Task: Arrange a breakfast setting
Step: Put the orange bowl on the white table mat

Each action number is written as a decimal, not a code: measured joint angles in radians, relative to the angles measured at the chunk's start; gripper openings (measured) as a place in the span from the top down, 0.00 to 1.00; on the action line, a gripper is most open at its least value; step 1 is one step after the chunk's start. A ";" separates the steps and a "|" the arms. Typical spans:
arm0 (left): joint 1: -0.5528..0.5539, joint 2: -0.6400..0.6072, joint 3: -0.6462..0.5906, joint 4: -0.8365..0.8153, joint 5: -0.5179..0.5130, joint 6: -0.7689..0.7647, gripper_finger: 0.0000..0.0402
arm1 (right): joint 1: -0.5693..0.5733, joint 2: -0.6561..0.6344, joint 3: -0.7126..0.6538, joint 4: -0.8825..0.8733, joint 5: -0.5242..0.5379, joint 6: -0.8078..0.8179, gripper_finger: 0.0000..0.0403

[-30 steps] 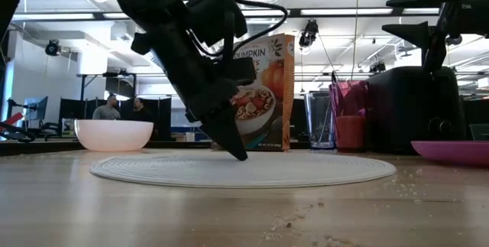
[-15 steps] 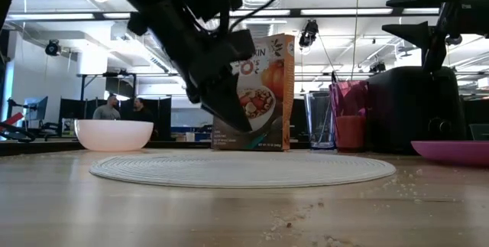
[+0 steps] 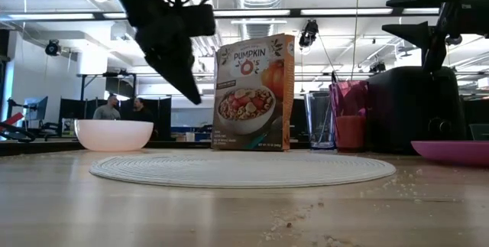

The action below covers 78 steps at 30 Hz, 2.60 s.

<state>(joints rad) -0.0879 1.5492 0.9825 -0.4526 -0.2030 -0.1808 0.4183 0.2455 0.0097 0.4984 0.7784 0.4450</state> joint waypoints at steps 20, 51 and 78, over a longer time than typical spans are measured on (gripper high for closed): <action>0.200 -0.199 -0.199 -0.138 -0.175 -0.114 0.78 | 0.000 0.000 0.000 -0.001 0.000 0.000 0.52; 0.635 -0.289 -0.282 -0.211 -0.197 -0.088 0.42 | 0.000 0.000 0.000 -0.001 0.000 0.000 0.52; 0.626 -0.220 -0.257 -0.107 0.050 -0.011 0.99 | 0.000 0.000 0.000 -0.001 0.000 0.000 0.52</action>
<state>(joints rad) 0.5383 1.3289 0.7256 -0.5599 -0.1529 -0.1922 0.4183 0.2455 0.0099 0.4976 0.7784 0.4446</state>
